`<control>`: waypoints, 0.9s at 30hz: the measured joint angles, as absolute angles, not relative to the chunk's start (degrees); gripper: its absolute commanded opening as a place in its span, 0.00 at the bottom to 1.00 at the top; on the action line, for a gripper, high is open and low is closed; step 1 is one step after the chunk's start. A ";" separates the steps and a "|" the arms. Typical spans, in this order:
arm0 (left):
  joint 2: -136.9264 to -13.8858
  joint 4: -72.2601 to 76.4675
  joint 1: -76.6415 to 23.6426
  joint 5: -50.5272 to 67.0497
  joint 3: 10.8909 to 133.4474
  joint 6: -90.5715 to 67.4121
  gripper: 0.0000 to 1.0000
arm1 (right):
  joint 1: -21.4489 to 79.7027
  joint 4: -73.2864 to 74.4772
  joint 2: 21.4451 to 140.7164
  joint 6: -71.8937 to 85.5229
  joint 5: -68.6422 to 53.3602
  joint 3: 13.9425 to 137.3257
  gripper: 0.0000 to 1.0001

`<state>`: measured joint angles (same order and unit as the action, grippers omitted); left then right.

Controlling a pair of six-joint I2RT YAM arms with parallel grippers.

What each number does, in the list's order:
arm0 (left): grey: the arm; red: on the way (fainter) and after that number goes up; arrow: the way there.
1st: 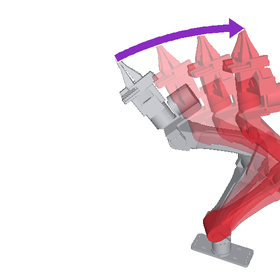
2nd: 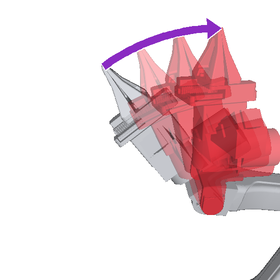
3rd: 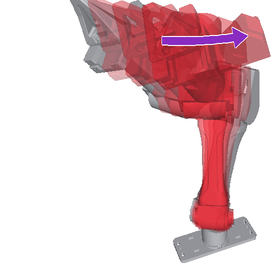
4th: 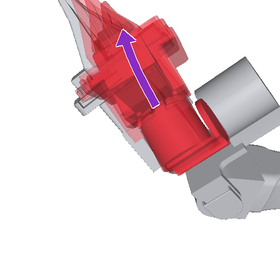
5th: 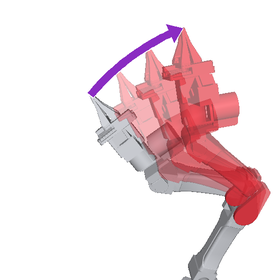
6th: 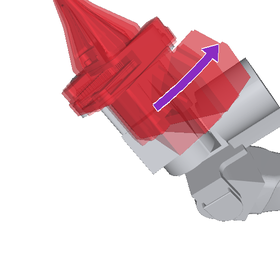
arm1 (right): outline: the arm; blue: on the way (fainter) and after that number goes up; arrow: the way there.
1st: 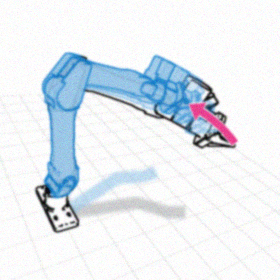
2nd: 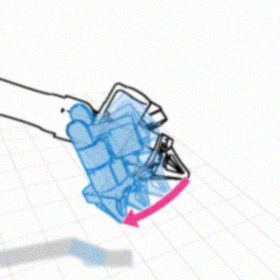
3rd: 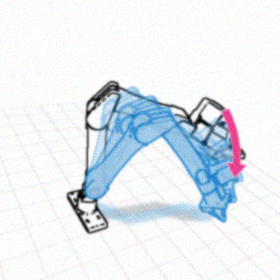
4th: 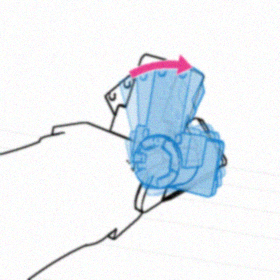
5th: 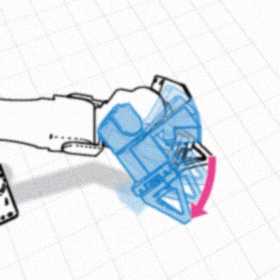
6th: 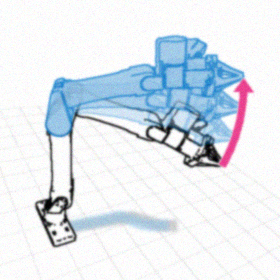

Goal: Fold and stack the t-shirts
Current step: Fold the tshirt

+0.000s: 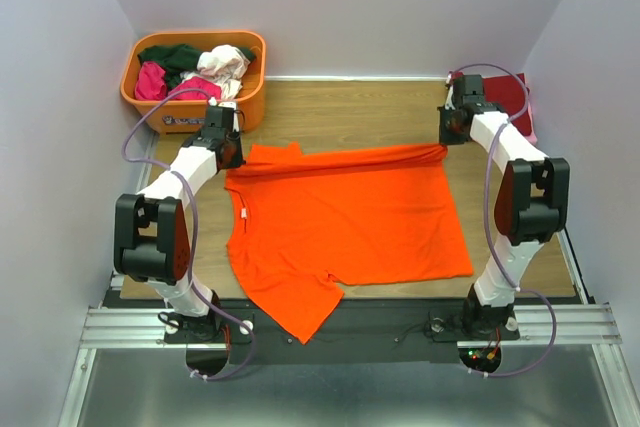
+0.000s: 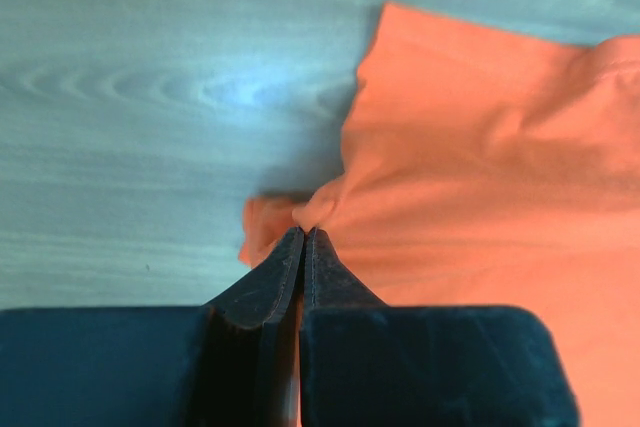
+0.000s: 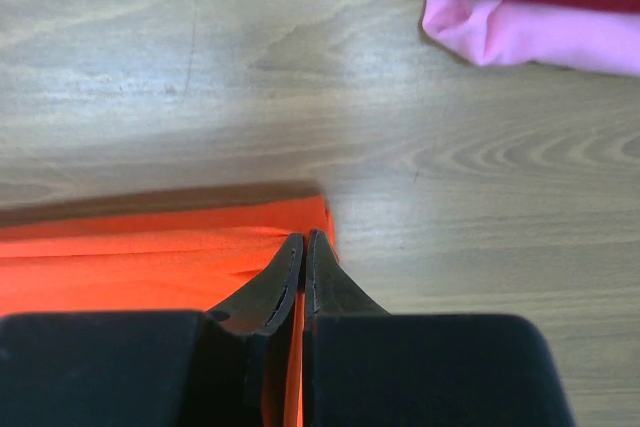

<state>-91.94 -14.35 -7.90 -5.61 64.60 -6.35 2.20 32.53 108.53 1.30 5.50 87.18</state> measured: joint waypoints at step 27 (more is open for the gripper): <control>-87.85 -15.42 -7.88 -4.51 53.10 -13.67 0.00 | 1.98 29.58 103.53 5.67 5.54 74.06 0.01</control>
